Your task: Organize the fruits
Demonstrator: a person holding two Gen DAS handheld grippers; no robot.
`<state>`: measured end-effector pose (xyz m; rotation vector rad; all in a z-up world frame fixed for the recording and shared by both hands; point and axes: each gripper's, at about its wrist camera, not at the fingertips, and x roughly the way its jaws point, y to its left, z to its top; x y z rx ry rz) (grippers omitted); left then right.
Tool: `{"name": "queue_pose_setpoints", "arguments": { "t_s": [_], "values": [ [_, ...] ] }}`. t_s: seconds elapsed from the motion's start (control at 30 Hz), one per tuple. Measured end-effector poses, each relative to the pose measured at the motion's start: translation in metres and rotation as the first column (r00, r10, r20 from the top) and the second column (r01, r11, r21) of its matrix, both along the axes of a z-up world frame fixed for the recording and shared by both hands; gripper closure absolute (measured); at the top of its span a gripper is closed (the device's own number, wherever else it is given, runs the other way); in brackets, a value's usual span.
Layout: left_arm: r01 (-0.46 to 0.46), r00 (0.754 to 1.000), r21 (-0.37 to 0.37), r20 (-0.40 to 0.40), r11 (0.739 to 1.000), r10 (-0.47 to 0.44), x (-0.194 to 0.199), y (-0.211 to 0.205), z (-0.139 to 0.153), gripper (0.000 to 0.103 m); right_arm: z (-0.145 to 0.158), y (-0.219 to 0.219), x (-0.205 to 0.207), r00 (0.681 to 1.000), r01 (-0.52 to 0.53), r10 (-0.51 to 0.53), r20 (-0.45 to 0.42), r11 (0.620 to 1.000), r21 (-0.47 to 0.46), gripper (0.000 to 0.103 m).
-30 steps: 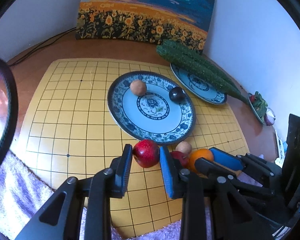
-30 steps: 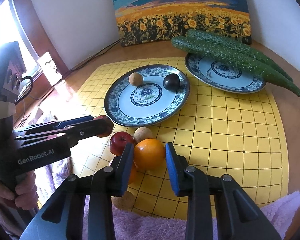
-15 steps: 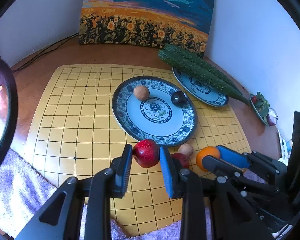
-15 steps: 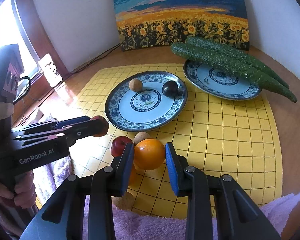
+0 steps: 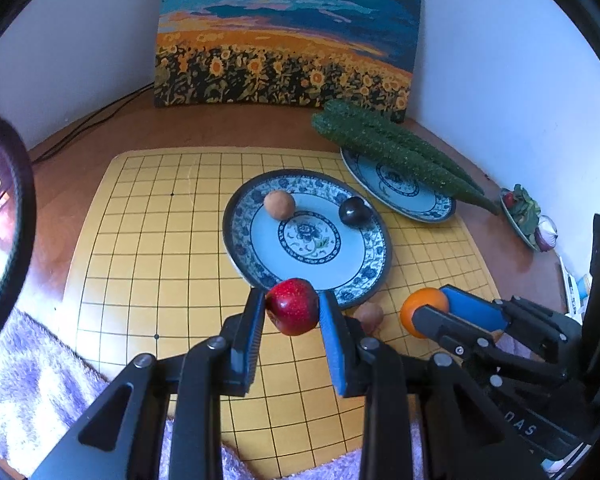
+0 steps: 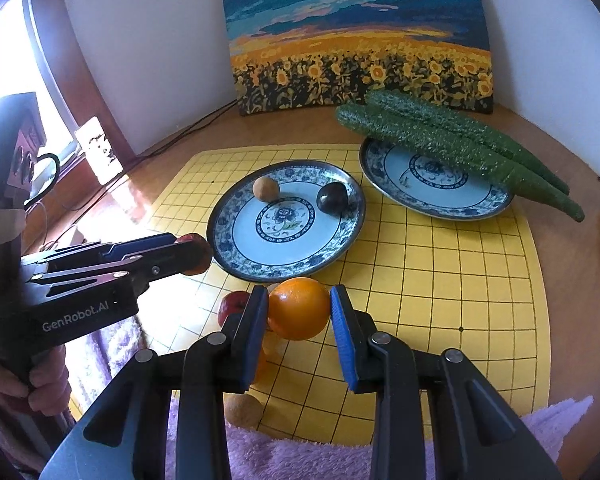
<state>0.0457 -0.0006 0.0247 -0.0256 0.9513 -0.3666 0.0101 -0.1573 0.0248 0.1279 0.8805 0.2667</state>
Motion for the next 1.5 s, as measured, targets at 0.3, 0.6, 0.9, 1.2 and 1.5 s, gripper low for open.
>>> {"name": "queue_pose_setpoints", "arguments": {
  "t_s": [0.3, 0.6, 0.9, 1.2, 1.5],
  "values": [
    [0.004, 1.000, -0.002, 0.013, 1.000, -0.004, 0.001, -0.003, 0.004, 0.074, 0.008, -0.002, 0.005, 1.000, 0.003, -0.003, 0.022, 1.000, -0.001, 0.070],
    [0.001, 1.000, 0.006, 0.027, 1.000, -0.001, 0.008, -0.004, 0.007, 0.074, 0.011, -0.001, 0.010, 1.000, 0.004, -0.004, 0.030, 1.000, -0.002, 0.070],
    [0.010, 0.999, 0.020, 0.033, 1.000, -0.010, 0.017, -0.009, 0.007, 0.074, 0.012, -0.001, 0.021, 0.999, 0.001, -0.001, 0.036, 1.000, -0.007, 0.070],
    [0.003, 1.000, 0.034, 0.022, 0.999, -0.004, 0.030, -0.010, 0.001, 0.074, 0.011, 0.003, 0.034, 0.999, -0.002, 0.003, 0.033, 1.000, -0.013, 0.070],
    [-0.001, 1.000, 0.057, 0.012, 0.998, 0.000, 0.040, -0.013, -0.006, 0.074, 0.007, 0.004, 0.044, 1.000, -0.005, 0.005, 0.024, 1.000, -0.017, 0.070]
  ]
}}
